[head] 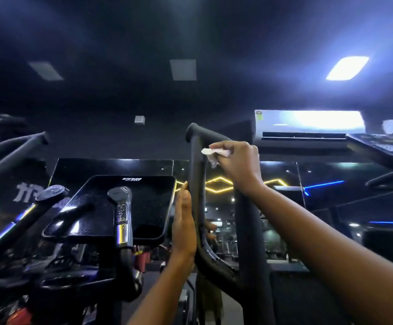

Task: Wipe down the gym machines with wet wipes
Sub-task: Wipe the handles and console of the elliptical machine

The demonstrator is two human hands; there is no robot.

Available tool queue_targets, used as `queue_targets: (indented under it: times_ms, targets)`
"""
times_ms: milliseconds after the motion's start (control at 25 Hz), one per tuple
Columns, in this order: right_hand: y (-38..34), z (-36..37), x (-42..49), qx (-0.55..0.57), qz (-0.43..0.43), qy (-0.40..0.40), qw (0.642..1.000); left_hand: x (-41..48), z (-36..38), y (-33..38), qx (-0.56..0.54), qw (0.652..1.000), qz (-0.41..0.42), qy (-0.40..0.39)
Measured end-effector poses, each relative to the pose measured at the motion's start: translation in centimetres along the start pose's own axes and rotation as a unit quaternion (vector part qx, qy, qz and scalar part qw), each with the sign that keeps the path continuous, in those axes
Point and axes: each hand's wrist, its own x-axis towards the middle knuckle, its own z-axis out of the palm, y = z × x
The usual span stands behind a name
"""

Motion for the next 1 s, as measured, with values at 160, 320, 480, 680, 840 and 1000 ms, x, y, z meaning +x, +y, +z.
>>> queue_targets:
  times_ms: [160, 320, 480, 680, 840, 1000]
  targets:
    - [0.2, 2.5, 1.6, -0.074, -0.063, -0.007, 0.995, 0.2, 0.0, -0.9, 0.006, 1.000, 0.011, 0.001]
    - [1.4, 3.2, -0.3, -0.061, -0.081, -0.002, 0.995, 0.3, 0.0, -1.0, 0.007, 1.000, 0.011, -0.014]
    - [2.2, 2.3, -5.0, -0.038, -0.124, -0.027, 0.991, 0.3, 0.0, -1.2, 0.011, 1.000, 0.005, 0.010]
    - [2.2, -0.2, -8.8, -0.048, -0.192, -0.126, 0.972, 0.3, 0.1, -1.2, 0.008, 1.000, 0.021, 0.016]
    - [0.6, -0.7, -2.0, -0.041, -0.199, -0.026, 0.979, 0.2, 0.1, -1.4, 0.000, 1.000, 0.020, 0.008]
    - [0.3, 2.2, 3.7, -0.200, -0.165, -0.118, 0.958, -0.1, 0.2, -1.1, 0.000, 1.000, 0.024, 0.012]
